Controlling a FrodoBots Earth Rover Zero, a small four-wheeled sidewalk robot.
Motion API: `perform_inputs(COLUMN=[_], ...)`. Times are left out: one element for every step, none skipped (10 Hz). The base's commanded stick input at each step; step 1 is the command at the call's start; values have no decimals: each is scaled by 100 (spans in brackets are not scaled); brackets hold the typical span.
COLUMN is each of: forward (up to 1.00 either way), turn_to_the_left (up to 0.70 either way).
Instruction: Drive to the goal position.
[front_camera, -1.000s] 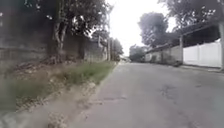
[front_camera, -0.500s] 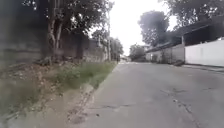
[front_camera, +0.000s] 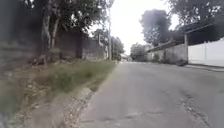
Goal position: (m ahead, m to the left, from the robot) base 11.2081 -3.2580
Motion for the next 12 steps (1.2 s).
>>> perform_inputs(forward=[0,0,0,0,0,0,0,0,70,70,70,67], turn_to_the_left=[0,0,0,0,0,0,0,0,0,0,0,0])
